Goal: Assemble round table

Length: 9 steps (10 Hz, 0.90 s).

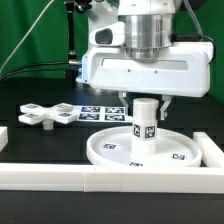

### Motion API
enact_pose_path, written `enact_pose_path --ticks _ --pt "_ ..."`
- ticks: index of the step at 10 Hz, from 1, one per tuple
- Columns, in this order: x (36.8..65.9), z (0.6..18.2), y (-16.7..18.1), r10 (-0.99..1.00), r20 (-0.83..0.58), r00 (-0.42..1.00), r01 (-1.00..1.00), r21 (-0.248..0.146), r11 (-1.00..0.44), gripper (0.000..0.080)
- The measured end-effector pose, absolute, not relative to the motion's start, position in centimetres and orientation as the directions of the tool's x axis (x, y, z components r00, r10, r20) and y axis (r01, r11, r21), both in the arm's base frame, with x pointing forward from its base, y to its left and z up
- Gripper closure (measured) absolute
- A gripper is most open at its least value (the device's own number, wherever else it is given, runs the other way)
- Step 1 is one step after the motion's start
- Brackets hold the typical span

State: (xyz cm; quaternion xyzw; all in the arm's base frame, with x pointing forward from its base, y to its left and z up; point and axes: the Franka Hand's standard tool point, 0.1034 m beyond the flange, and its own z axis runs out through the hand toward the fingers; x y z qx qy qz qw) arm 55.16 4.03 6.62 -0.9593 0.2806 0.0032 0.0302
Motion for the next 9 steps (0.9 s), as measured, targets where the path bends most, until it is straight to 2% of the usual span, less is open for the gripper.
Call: enact_pose_path --ticks 3,5,6,7,8,9 --pt "55.22 6.62 4.04 -0.698 -0.043 0.715 -0.699 -0.059 -0.712 0.0393" --pt "55.2 6.57 4.09 -0.692 -0.044 0.72 -0.694 -0.061 -0.718 0.0388" --pt "55.18 6.53 4.09 -0.662 -0.042 0.748 -0.663 -0.062 -0.746 0.0205" --pt "55.28 6.45 4.01 -0.616 -0.038 0.787 -0.617 -0.065 -0.784 0.0205" --pt "55.39 6.39 4.06 -0.569 -0.032 0.821 -0.57 -0.066 -0.819 0.0161" --pt "55.46 6.34 4.1 -0.467 -0.019 0.884 -0.467 -0.07 -0.882 0.0153"
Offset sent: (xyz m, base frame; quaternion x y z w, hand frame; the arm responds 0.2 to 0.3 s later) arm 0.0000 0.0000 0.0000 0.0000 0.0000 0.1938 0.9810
